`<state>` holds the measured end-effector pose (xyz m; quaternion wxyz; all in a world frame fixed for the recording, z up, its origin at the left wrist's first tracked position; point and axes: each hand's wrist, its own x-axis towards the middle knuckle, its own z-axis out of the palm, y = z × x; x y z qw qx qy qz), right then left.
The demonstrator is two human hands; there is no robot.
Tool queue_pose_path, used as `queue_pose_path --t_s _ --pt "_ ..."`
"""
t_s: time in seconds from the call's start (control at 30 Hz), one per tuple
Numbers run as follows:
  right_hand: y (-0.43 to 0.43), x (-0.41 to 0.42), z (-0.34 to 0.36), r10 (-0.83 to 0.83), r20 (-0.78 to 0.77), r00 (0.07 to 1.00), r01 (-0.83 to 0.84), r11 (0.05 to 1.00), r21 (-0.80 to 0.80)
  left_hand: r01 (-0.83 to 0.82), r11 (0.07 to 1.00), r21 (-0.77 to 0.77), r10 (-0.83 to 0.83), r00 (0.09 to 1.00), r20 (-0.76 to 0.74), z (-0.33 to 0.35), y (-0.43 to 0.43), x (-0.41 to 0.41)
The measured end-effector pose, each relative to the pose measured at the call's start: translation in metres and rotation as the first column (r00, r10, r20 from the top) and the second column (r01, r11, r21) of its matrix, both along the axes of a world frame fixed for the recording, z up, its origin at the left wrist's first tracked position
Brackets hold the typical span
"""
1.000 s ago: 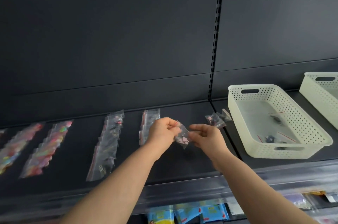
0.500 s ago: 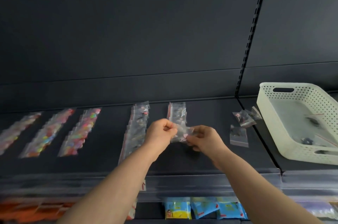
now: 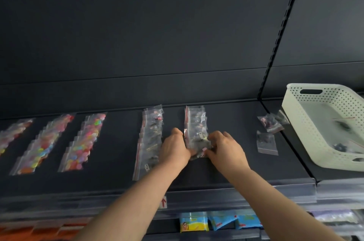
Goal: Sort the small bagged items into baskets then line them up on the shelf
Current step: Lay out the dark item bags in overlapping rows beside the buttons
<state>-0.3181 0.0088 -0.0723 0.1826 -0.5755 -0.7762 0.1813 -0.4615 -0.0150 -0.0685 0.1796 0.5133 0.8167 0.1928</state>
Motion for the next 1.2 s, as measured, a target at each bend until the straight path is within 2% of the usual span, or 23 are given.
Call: queue_pose_path --t_s 0.07,0.23,0.43,0.57,0.67,0.73,0.87,0.97,1.07,1.13,1.2 --pt "-0.002 0.0 0.001 0.023 0.073 0.997 -0.026 0.998 0.049 0.004 1.0 0.025 -0.005 1.0 0.016 -0.001 0.001 -0.004" --pt "0.006 0.018 0.005 -0.022 0.141 0.99 -0.002 0.986 0.165 0.055 0.994 0.092 -0.057 0.998 0.025 0.007 0.012 -0.002" --pt "0.014 0.071 0.006 -0.144 0.289 0.947 0.091 0.978 0.188 0.239 0.969 0.058 -0.244 0.963 0.111 0.016 0.037 0.055" --pt "0.014 0.107 0.007 -0.236 0.304 0.923 0.193 0.967 0.167 0.304 0.953 0.017 -0.304 0.95 0.066 0.015 0.052 0.1" --pt "0.017 0.128 0.003 -0.225 0.191 0.955 0.214 0.974 0.076 0.318 0.946 -0.061 -0.316 0.948 0.035 0.015 0.062 0.13" --pt "0.017 0.135 0.0 -0.162 0.084 0.983 0.161 0.987 0.019 0.319 0.942 -0.108 -0.32 0.947 0.004 0.016 0.066 0.144" --pt "0.021 0.146 0.004 -0.121 0.02 0.992 0.122 0.992 -0.035 0.321 0.939 -0.125 -0.327 0.944 -0.03 0.016 0.07 0.163" --pt "0.023 0.15 0.006 -0.146 -0.002 0.989 0.146 0.989 -0.004 0.307 0.949 -0.072 -0.312 0.948 -0.068 0.018 0.07 0.165" --pt "0.029 0.15 0.006 -0.152 -0.083 0.985 0.15 0.988 -0.022 0.344 0.938 0.038 -0.344 0.939 -0.013 0.026 0.067 0.158" --pt "0.035 0.147 0.009 -0.157 -0.219 0.963 0.132 0.983 -0.127 0.388 0.916 0.103 -0.394 0.919 0.034 0.032 0.063 0.152" --pt "0.037 0.144 0.012 -0.191 -0.406 0.894 0.086 0.961 -0.263 0.401 0.906 0.136 -0.413 0.907 0.081 0.038 0.058 0.147"
